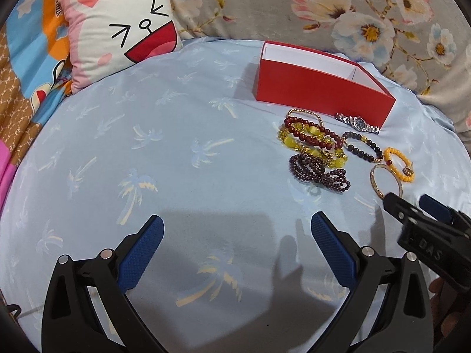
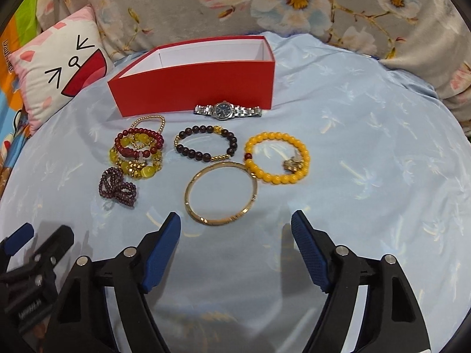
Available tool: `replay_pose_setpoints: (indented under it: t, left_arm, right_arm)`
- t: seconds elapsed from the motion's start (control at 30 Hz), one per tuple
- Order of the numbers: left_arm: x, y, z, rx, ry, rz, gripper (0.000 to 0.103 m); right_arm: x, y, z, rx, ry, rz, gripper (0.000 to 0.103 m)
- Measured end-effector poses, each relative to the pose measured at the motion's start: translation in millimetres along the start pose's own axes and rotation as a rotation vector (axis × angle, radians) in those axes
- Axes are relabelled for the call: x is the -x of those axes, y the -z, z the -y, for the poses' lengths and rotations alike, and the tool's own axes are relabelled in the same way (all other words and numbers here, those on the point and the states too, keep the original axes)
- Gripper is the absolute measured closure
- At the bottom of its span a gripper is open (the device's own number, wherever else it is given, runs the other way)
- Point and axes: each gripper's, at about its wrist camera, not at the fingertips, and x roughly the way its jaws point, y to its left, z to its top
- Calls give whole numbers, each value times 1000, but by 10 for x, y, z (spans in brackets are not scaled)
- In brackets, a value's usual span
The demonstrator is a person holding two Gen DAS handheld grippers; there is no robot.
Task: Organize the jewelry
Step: 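Lower the right tool onto the gold bangle and close its fingers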
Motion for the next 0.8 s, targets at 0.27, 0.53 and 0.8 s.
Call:
replay_pose_setpoints:
  t: [0.27,0.53,0.8]
  left_arm:
    - [-34,2,14,-5,5,-20,7]
    - [-66,0,7,3,12,-32,7]
    - [-9,-1,77,-24,36,-2,7]
  right_arm:
    - [-142,-97,-91,19,14,-26,41]
    - [-112,-94,-43,-6,-13,-16,50]
    - [99,115,131,-44,-20,0,50]
